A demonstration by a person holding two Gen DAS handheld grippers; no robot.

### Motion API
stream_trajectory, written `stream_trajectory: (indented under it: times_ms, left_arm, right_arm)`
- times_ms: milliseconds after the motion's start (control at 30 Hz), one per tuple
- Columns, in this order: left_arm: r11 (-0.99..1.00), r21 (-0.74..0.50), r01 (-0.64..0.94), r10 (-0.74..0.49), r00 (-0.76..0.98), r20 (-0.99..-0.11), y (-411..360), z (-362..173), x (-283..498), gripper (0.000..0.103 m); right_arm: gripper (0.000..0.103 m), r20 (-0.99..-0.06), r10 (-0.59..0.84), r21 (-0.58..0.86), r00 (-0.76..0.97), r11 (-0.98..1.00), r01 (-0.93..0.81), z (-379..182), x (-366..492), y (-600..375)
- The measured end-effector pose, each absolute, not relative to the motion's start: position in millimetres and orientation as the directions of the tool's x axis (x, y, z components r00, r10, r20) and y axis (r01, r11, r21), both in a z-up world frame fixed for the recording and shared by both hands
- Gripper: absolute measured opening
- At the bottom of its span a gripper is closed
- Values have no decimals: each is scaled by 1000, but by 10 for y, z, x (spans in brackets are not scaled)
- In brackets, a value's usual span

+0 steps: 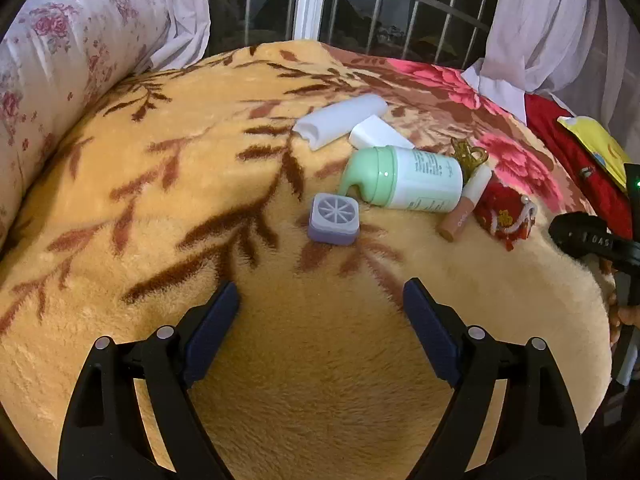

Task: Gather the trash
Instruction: 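Open both tools to drop the jar and tube, then raise toward the bed, then grasp the purple-grey square box with the left tool, then carry the square box down over the orange bin with the left tool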

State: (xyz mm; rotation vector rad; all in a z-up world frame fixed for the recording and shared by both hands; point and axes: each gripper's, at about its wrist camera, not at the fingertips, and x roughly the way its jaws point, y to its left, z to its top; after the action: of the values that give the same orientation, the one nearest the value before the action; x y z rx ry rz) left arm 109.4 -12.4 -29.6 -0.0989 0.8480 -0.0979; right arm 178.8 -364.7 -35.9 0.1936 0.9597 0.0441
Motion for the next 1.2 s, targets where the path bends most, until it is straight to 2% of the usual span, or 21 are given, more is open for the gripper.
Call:
stream_trajectory:
  times_ms: [200, 500, 633, 667, 700, 767, 833, 867, 1200]
  left_arm:
    - [994, -94, 57, -108, 641, -760, -181, -311, 1127, 85]
    - [996, -8, 83, -55, 581, -812, -366, -262, 1495, 87]
    - [998, -20, 53, -46, 548, -835, -313, -344, 1800, 86]
    - [999, -11, 44, -33, 539, -842, -297, -400, 1868, 82]
    - [999, -2, 35, -20, 530, -848, -287, -447, 1905, 69]
    - [1000, 6, 27, -10, 544, -839, -280, -461, 1905, 64]
    - [999, 8, 43, -18, 567, -823, -300, -436, 1843, 34]
    - [999, 12, 50, -19, 573, -820, -314, -434, 1820, 31]
    - [995, -78, 59, -98, 636, -765, -251, -215, 1427, 31]
  right_arm:
    - [48, -788, 71, 118, 612, 992, 37, -337, 1708, -3552]
    - [48, -769, 136, 203, 625, 979, 36, -337, 1682, -3667]
    - [49, -764, 155, 225, 626, 974, 34, -340, 1680, -3691]
    - [49, -764, 160, 232, 625, 972, 34, -342, 1682, -3699]
    - [49, -763, 165, 238, 625, 971, 34, -343, 1682, -3706]
    - [49, -762, 173, 248, 624, 968, 33, -345, 1685, -3715]
    - [49, -760, 180, 256, 624, 966, 33, -348, 1683, -3726]
    - [49, -760, 183, 260, 624, 965, 34, -350, 1683, -3731]
    - [49, -758, 193, 276, 624, 960, 38, -359, 1684, -3751]
